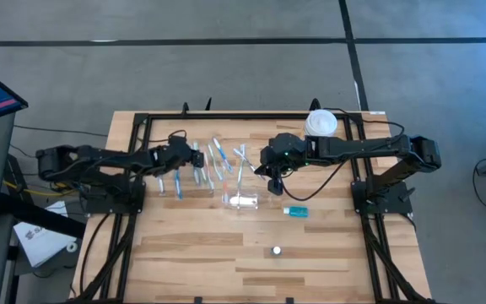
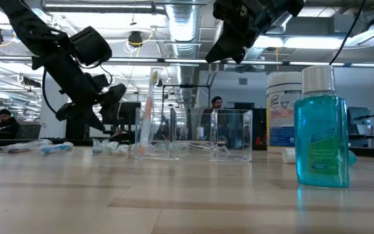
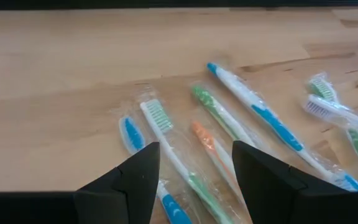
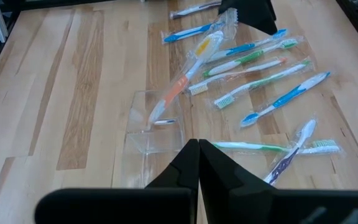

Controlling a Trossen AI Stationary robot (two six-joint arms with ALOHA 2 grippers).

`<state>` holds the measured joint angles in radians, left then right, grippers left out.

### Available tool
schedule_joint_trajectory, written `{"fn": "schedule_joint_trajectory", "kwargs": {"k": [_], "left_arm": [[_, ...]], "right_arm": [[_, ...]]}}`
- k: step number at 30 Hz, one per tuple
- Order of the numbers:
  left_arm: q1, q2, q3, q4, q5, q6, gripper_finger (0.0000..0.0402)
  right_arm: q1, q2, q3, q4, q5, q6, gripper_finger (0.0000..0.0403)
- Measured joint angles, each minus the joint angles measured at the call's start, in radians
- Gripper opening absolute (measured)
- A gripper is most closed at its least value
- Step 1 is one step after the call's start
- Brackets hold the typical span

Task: Pick & Place toothbrushing station
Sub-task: Put the middle blue toothbrush into the transparent organizer

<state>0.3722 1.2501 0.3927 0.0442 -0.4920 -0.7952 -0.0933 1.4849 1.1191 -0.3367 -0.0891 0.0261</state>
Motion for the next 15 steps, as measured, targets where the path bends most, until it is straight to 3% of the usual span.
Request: {"fn": "schedule_joint_trajectory", "kwargs": {"k": [15], "left_arm": [[0.075, 0.042, 0.000, -0.003, 0.006, 0.002, 0.0195]], "right_arm": [[0.000, 0.000, 0.000, 0.000, 0.000, 0.000, 0.0000]]}}
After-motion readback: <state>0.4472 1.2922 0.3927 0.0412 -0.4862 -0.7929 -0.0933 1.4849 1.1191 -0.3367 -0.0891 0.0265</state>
